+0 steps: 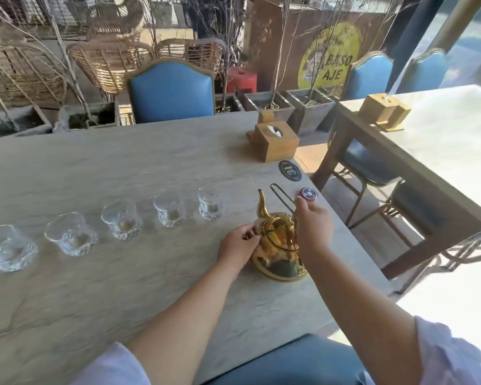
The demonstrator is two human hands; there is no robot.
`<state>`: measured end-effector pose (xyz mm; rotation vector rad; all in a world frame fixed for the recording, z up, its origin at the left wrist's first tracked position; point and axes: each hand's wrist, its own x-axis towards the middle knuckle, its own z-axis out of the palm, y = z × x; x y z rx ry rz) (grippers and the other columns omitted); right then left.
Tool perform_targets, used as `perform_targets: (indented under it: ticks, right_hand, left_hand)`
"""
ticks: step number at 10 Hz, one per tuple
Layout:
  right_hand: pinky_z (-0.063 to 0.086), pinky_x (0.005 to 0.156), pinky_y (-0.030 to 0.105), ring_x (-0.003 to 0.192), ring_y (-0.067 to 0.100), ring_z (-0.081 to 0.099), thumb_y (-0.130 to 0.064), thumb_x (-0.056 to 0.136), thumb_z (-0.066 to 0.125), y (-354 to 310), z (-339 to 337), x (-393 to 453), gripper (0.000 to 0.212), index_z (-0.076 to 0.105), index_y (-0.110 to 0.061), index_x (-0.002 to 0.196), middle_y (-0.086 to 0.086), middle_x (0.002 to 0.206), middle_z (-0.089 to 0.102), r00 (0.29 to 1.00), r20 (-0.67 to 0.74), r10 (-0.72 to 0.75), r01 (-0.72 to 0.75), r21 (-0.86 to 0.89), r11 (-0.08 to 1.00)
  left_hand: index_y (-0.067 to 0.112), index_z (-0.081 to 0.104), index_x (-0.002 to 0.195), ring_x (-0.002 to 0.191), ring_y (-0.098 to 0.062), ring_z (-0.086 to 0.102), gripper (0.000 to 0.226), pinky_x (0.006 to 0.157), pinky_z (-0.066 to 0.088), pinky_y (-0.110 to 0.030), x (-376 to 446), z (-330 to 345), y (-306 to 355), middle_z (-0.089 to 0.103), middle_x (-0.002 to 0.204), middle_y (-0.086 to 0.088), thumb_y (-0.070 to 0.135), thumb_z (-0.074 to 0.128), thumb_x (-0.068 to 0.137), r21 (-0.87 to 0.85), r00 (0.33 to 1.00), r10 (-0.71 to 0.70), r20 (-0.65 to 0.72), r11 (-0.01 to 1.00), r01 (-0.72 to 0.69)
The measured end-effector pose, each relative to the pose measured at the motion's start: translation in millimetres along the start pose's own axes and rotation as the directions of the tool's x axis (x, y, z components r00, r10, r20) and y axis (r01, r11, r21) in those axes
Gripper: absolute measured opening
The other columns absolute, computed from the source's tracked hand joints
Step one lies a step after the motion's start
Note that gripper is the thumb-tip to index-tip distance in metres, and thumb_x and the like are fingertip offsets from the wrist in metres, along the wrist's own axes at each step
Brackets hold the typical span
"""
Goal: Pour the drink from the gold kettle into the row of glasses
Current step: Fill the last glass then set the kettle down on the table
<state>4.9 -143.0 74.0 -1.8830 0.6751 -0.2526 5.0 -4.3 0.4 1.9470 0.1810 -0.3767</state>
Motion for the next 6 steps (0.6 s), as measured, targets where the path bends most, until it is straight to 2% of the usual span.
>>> perform_targets:
  ticks: [2, 3, 4, 5, 6]
  right_hand:
    - [0.025, 0.055, 0.034, 0.045, 0.016, 0.031, -0.030, 0.095, 0.048, 8, 4, 6, 0.051, 0.033, -0.020, 0.047, -0.003, 0.045, 0.035, 1.000, 0.000, -0.009, 0.009, 0.001, 1.000]
    - [0.029, 0.053, 0.031, 0.047, 0.018, 0.038, -0.032, 0.095, 0.044, 10, 4, 8, 0.049, 0.037, -0.019, 0.049, 0.000, 0.047, 0.040, 1.000, 0.008, -0.021, 0.022, -0.077, 0.997]
    - [0.039, 0.057, 0.031, 0.058, 0.024, 0.054, -0.032, 0.095, 0.042, 5, 4, 5, 0.039, 0.055, -0.016, 0.063, 0.004, 0.059, 0.057, 0.998, 0.043, -0.051, 0.057, -0.153, 0.987]
    - [0.050, 0.064, 0.033, 0.076, 0.026, 0.065, -0.031, 0.093, 0.046, -1, 8, 1, 0.028, 0.068, -0.020, 0.105, 0.005, 0.092, 0.071, 0.996, 0.073, -0.052, 0.066, -0.200, 0.978]
    - [0.050, 0.097, 0.046, 0.112, 0.028, 0.058, -0.029, 0.089, 0.050, -13, 10, -8, 0.038, 0.061, -0.025, 0.125, 0.009, 0.127, 0.060, 0.988, 0.067, -0.140, 0.154, -0.300, 0.942]
  left_hand:
    - [0.025, 0.055, 0.145, 0.129, -0.023, 0.060, 0.049, 0.109, 0.049, -0.045, 1, 1, 1, 0.060, 0.147, -0.001, 0.024, 0.060, 0.097, 0.034, 1.000, 0.005, 0.007, 0.999, -0.006]
    - [0.026, 0.056, 0.144, 0.129, -0.024, 0.060, 0.047, 0.109, 0.049, -0.047, -1, -2, 1, 0.060, 0.146, -0.003, 0.024, 0.060, 0.097, 0.007, 0.999, -0.019, 0.039, 1.000, 0.019]
    - [0.025, 0.060, 0.141, 0.129, -0.022, 0.058, 0.042, 0.108, 0.049, -0.046, -3, -10, 2, 0.060, 0.144, 0.000, 0.020, 0.059, 0.099, -0.050, 0.995, -0.043, 0.086, 0.998, 0.047]
    - [0.023, 0.061, 0.139, 0.123, -0.021, 0.055, 0.038, 0.094, 0.052, -0.037, -13, -27, 3, 0.059, 0.132, 0.003, 0.020, 0.055, 0.102, -0.016, 0.983, -0.055, 0.176, 0.998, 0.059]
    - [0.025, 0.062, 0.136, 0.121, -0.026, 0.062, 0.035, 0.100, 0.053, -0.042, -20, -54, -2, 0.059, 0.142, -0.004, 0.023, 0.054, 0.102, 0.087, 0.970, -0.062, 0.237, 0.995, 0.043]
